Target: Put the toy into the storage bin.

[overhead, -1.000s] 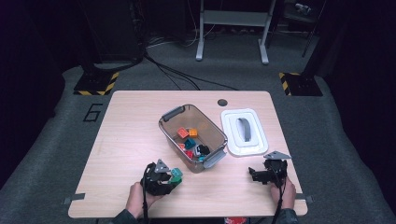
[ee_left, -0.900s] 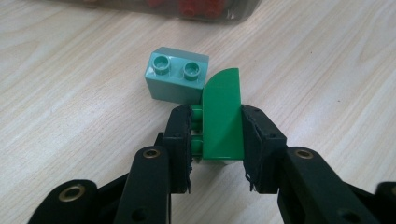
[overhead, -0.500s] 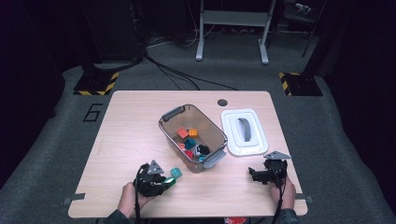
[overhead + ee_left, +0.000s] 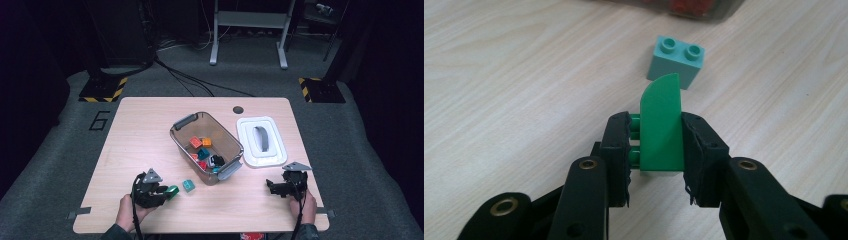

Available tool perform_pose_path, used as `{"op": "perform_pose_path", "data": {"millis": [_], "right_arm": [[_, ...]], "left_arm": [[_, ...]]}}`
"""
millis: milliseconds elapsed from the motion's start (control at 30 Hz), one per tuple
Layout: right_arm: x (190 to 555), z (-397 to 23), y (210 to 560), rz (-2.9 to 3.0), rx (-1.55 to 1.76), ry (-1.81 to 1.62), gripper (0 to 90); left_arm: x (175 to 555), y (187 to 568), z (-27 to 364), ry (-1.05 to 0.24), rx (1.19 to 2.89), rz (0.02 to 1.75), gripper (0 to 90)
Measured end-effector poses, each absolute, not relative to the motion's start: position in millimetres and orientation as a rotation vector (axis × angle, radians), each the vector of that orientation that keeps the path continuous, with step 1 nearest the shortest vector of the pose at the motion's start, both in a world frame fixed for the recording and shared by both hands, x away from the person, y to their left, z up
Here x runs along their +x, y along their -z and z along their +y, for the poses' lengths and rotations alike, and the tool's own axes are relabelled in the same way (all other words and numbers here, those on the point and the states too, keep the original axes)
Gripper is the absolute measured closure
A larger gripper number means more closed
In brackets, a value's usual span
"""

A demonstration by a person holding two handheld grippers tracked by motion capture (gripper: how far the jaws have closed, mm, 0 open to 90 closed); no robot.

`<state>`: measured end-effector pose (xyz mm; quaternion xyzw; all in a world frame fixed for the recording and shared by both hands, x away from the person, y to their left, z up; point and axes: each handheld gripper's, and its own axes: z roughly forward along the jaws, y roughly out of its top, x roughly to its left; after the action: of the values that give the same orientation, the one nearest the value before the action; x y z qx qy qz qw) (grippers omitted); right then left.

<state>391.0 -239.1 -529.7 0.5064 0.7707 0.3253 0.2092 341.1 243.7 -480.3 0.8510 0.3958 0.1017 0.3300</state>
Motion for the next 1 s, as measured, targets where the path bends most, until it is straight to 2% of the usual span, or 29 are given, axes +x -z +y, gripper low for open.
{"op": "perform_pose_path", "data": {"millis": [567,1000], "right_arm": [[391,-239,530,2.145,1.409,-0.905,0.0],[391,-239,530,2.144,1.408,-0.905,0.0]], "left_arm": [[371,457,267,-0.319,2.115,1.106,66.5],[393,433,274,-0.369,2.108,1.114,66.5]]}}
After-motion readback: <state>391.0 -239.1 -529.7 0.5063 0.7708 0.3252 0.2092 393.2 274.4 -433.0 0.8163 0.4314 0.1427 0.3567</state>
